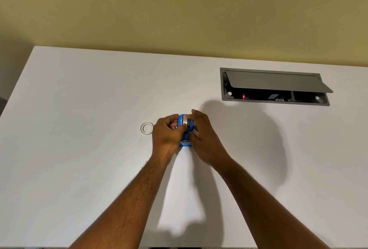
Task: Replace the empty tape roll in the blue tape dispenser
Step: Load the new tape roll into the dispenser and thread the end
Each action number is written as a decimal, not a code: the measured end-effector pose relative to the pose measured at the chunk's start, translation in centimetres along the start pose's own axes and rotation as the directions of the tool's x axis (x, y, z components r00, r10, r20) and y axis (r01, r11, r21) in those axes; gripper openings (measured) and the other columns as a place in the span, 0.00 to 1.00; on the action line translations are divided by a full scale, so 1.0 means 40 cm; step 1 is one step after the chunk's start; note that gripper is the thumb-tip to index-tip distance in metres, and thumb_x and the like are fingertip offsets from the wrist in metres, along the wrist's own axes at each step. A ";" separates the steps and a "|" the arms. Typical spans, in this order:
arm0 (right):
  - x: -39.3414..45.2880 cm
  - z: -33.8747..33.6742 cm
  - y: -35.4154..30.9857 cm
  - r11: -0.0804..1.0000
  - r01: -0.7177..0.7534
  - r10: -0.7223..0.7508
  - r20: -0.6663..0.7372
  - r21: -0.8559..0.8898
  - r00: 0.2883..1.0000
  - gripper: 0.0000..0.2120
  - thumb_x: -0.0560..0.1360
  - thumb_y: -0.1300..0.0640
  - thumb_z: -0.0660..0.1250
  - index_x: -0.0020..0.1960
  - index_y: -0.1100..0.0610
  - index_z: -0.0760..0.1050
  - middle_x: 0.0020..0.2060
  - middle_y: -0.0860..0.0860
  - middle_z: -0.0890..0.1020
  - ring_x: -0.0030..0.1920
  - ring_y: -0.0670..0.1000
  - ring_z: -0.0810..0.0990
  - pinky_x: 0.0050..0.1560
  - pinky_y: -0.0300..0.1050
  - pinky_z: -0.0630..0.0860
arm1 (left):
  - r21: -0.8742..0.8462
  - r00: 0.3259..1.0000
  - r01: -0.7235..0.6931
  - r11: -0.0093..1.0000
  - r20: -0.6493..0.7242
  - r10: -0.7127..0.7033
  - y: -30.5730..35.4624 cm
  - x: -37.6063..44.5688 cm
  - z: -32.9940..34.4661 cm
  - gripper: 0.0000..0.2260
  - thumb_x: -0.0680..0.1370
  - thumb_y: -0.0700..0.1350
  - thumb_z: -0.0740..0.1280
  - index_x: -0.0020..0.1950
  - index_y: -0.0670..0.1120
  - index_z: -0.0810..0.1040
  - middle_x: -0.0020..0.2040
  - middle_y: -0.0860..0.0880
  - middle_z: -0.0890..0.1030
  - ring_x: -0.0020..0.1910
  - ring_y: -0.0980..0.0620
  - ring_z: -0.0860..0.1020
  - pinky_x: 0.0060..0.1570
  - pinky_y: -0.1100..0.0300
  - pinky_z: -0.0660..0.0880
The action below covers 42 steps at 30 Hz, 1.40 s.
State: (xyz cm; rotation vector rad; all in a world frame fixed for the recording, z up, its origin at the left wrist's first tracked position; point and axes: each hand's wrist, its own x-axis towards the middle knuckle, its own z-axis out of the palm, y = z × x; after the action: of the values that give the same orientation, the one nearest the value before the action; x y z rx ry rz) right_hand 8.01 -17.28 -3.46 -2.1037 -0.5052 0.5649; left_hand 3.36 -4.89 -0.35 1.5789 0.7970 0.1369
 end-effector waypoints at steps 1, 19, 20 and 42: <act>-0.008 0.002 0.001 1.000 0.010 -0.010 0.001 0.008 1.000 0.24 0.78 0.68 0.58 0.72 0.54 0.65 0.74 0.47 0.62 0.68 0.38 0.66 0.66 0.29 0.67 | 0.005 1.000 0.002 1.000 -0.008 -0.002 -0.001 0.001 0.001 0.14 0.70 0.44 0.73 0.37 0.66 0.81 0.41 0.56 0.85 0.44 0.52 0.84 0.50 0.49 0.83; 0.019 -0.001 0.004 0.996 0.066 -0.073 -0.111 -0.068 0.991 0.16 0.78 0.66 0.62 0.64 0.56 0.72 0.64 0.50 0.75 0.62 0.47 0.76 0.64 0.43 0.75 | -0.006 1.000 0.014 1.000 -0.016 -0.014 -0.017 0.008 0.008 0.10 0.67 0.47 0.72 0.43 0.62 0.80 0.43 0.55 0.84 0.45 0.54 0.84 0.49 0.56 0.82; 0.012 0.000 0.006 0.997 0.064 -0.069 -0.108 -0.048 0.992 0.16 0.79 0.65 0.63 0.65 0.55 0.72 0.64 0.50 0.75 0.63 0.48 0.76 0.65 0.41 0.74 | -0.004 1.000 0.013 1.000 -0.020 -0.013 -0.019 0.009 0.008 0.11 0.68 0.45 0.73 0.42 0.62 0.80 0.43 0.57 0.84 0.45 0.55 0.84 0.48 0.56 0.82; 0.030 -0.032 -0.010 0.974 0.125 -0.159 -0.174 -0.190 0.972 0.05 0.79 0.61 0.66 0.53 0.56 0.80 0.51 0.50 0.83 0.51 0.49 0.81 0.54 0.39 0.76 | -0.032 0.996 0.030 0.999 0.081 -0.028 -0.086 0.041 -0.015 0.20 0.72 0.47 0.77 0.63 0.48 0.81 0.55 0.49 0.85 0.52 0.53 0.84 0.55 0.53 0.82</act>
State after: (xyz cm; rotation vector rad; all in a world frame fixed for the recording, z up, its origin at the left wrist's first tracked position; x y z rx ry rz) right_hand 9.64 -17.25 -2.73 -2.2402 -0.6104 0.2415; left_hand 2.89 -3.62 -3.94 1.5318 0.7510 0.0647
